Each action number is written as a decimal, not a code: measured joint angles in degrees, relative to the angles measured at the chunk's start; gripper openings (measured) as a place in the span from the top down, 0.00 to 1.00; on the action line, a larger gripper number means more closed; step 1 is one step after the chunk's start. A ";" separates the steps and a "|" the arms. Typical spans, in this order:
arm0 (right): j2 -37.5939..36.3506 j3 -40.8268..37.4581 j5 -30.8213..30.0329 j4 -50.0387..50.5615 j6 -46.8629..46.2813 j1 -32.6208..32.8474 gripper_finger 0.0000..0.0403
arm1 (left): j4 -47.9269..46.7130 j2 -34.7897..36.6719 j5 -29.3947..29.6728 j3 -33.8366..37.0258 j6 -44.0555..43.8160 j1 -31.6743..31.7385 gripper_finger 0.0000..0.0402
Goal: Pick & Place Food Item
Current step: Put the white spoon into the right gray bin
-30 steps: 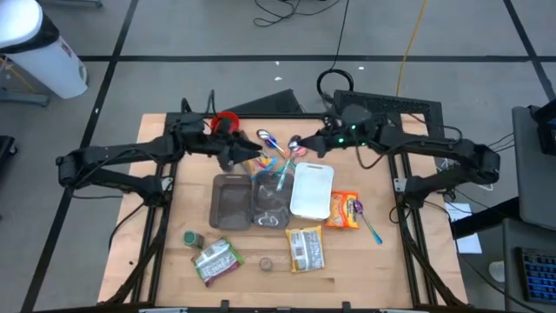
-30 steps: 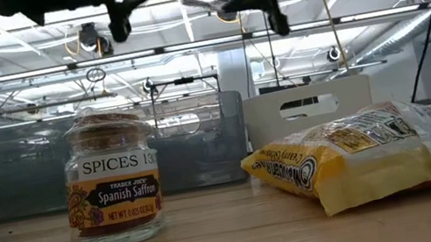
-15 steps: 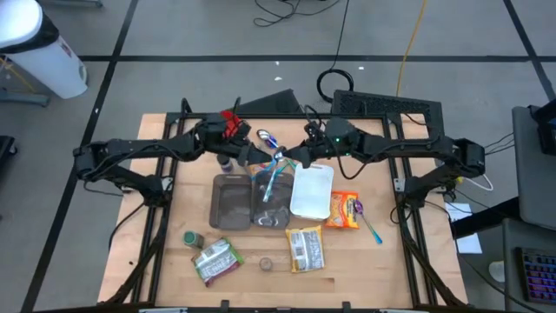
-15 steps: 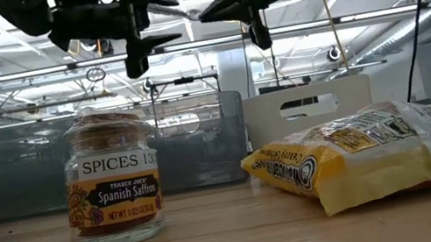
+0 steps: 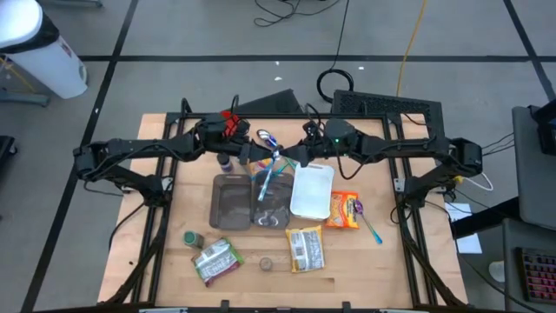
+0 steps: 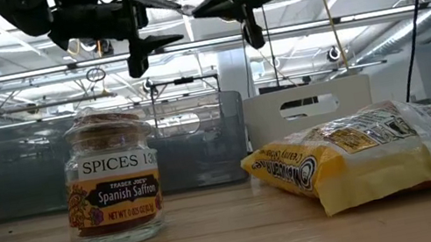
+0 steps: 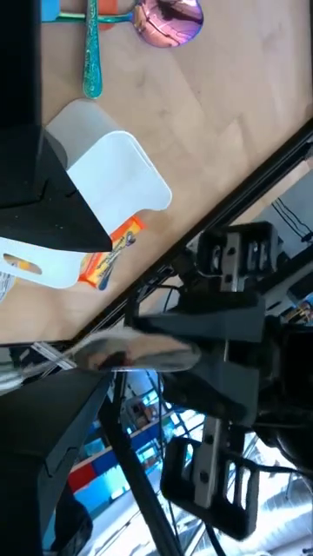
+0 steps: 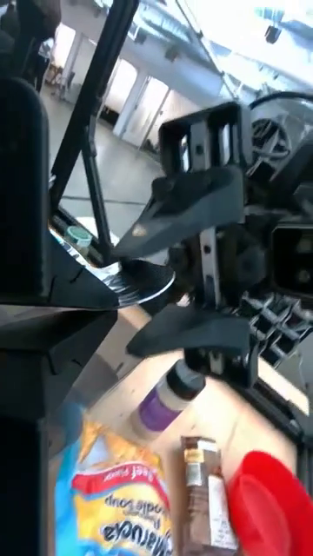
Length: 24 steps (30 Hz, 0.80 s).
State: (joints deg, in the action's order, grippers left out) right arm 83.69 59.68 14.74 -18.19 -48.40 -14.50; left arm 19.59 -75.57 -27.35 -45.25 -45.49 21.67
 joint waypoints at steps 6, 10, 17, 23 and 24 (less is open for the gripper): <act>0.09 -0.07 -0.04 0.21 -0.02 -0.04 1.00 | -0.02 0.00 0.36 0.00 0.37 0.00 0.42; 0.19 -0.07 -0.04 0.10 -0.02 -0.04 1.00 | -0.04 0.00 0.44 0.00 0.37 0.00 0.42; 0.15 -0.07 -0.07 0.01 0.00 -0.07 1.00 | -0.07 0.00 0.44 0.00 0.35 0.00 0.42; 0.15 -0.07 -0.11 -0.01 0.13 -0.13 1.00 | -0.07 0.00 0.44 0.00 1.08 0.00 0.47; 0.15 -0.07 -0.11 -0.01 0.13 -0.13 1.00 | -0.07 0.00 0.44 -0.02 1.42 0.00 0.49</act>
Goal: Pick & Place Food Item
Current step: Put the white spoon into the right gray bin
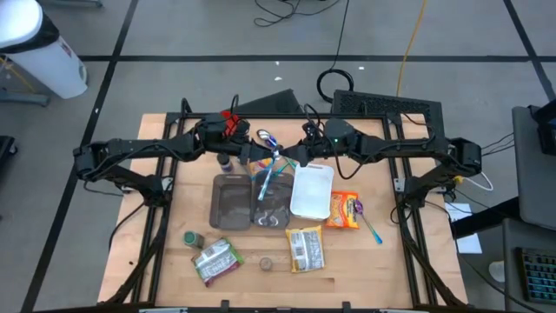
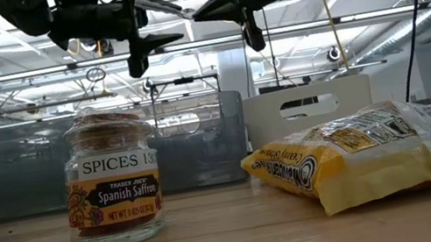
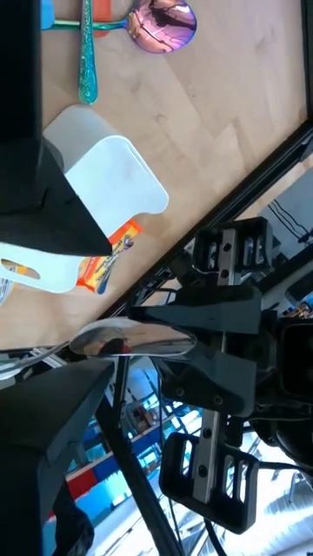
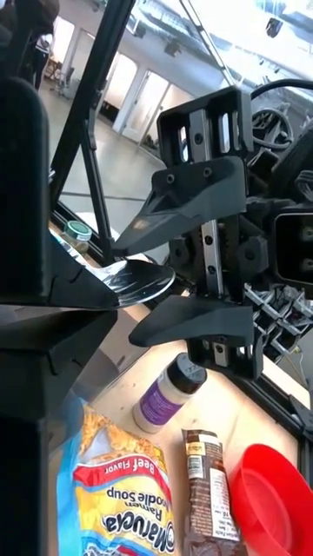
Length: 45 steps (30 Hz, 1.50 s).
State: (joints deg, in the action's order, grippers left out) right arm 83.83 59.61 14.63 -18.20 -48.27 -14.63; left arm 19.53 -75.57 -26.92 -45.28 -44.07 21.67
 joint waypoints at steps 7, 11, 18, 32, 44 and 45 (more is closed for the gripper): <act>0.00 0.00 -0.14 0.11 0.04 -0.02 1.00 | 0.09 0.00 -0.02 -0.04 0.43 -0.02 0.66; 0.00 0.00 -0.24 0.16 0.06 -0.02 1.00 | 0.13 0.00 -0.04 -0.04 0.45 -0.04 0.70; 0.00 0.00 -0.22 0.20 0.00 -0.02 1.00 | 0.14 0.00 -0.26 -0.04 0.87 -0.02 0.75; 0.00 0.00 -1.18 0.97 -0.11 -0.02 1.00 | -0.32 0.02 0.09 -0.04 1.79 0.07 0.98; 0.00 0.00 -1.11 0.38 0.73 0.02 0.99 | -0.13 0.02 -0.35 -0.04 3.77 0.04 0.99; 0.00 0.00 -1.09 0.00 1.03 0.02 0.98 | -0.13 0.03 -0.39 -0.04 3.90 0.07 0.99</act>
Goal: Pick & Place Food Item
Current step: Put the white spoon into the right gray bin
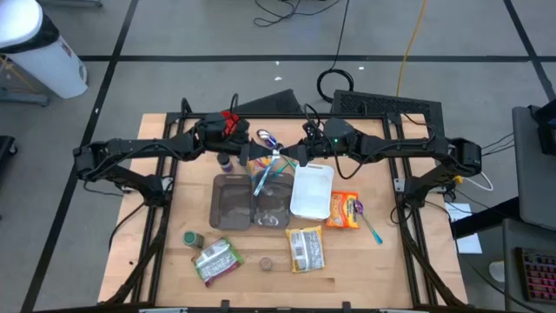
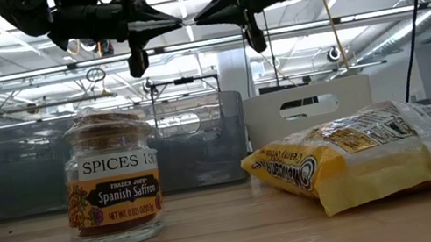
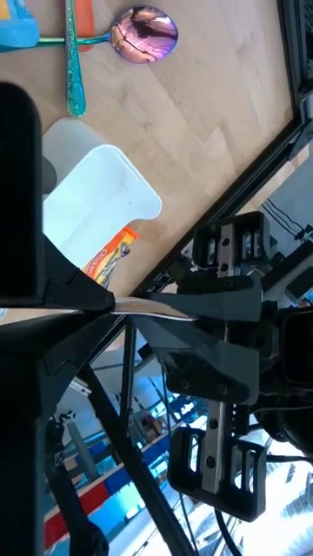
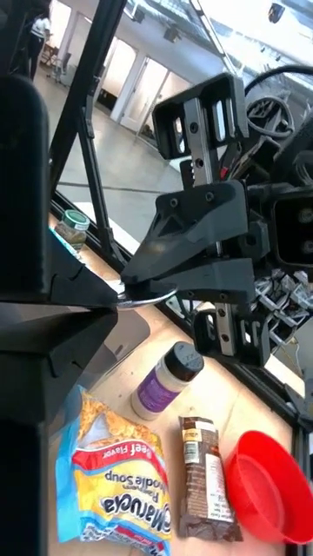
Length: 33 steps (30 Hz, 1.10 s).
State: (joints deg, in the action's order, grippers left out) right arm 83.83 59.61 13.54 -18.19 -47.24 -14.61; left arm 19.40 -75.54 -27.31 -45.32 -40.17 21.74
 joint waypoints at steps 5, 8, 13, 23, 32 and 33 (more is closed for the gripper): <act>-0.02 0.00 0.17 -1.29 0.27 0.04 0.90 | 0.09 0.01 -0.06 0.00 0.03 0.00 0.99; -0.02 0.00 0.14 -1.48 0.34 0.07 0.83 | 0.26 -0.01 -0.14 0.00 0.03 -0.04 0.99; -0.02 0.00 -1.55 -1.29 0.34 0.04 0.70 | 0.30 -0.01 -0.20 0.00 0.02 -0.04 0.99; -0.02 0.00 -3.22 -5.16 1.84 -0.26 0.57 | 0.70 -0.01 -0.57 0.00 0.65 -0.01 0.99; -0.02 0.02 -3.31 -7.32 1.53 -2.96 0.58 | -0.33 1.28 -1.27 0.04 0.48 2.20 0.99; -0.02 0.02 -3.28 -7.34 1.49 -3.31 0.58 | -0.25 1.65 -1.27 0.04 0.65 2.47 0.99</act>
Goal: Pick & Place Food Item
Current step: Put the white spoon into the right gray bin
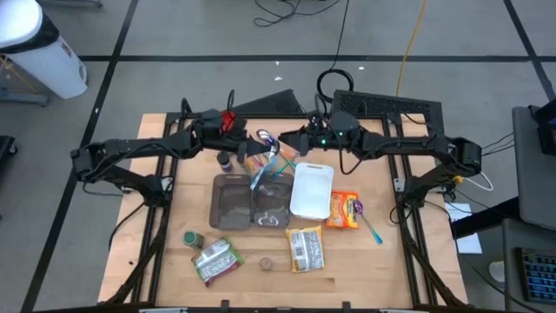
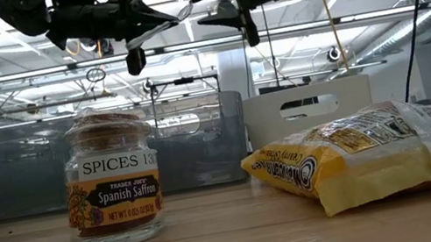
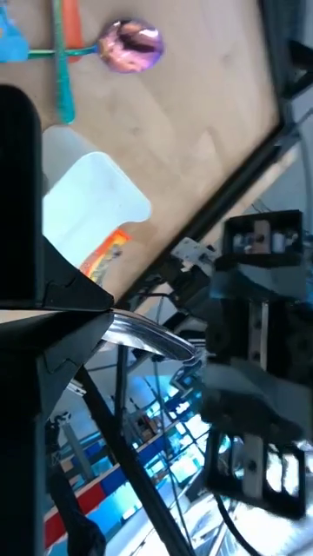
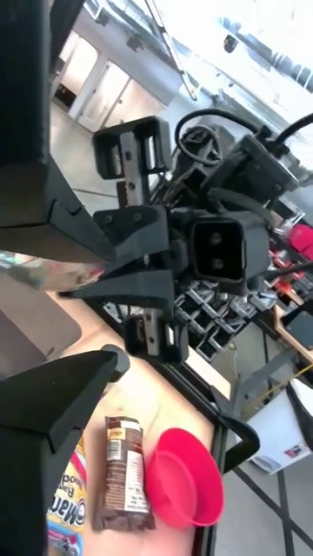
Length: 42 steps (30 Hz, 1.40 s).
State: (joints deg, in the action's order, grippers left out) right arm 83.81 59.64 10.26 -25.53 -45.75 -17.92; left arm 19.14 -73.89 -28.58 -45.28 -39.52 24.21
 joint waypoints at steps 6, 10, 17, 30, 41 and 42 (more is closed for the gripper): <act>0.00 0.00 0.17 -1.00 -0.05 -1.28 0.58 | -2.83 3.00 0.08 0.02 1.69 2.18 1.00; 0.00 0.00 0.20 -3.92 -0.05 -2.04 0.58 | -9.26 7.21 0.86 0.02 4.44 5.00 0.99; 0.00 0.00 0.05 -7.38 0.14 -3.22 0.58 | -22.62 17.06 4.71 0.02 8.62 9.30 1.00; 0.00 -0.01 -4.14 -4.05 3.56 -3.04 0.58 | -44.87 33.43 14.59 0.00 6.73 8.38 0.99; -0.04 -0.03 -4.53 1.32 6.90 -0.30 0.59 | -50.45 37.55 26.20 0.36 -1.30 -2.35 0.99; -0.04 -0.27 -4.68 1.25 7.50 0.03 0.59 | -50.16 37.58 27.55 0.89 -2.34 -3.87 0.99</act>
State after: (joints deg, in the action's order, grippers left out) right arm 83.77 59.37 5.58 -24.28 -38.25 -17.89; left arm -31.02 -36.32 -1.03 -44.38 -41.86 20.34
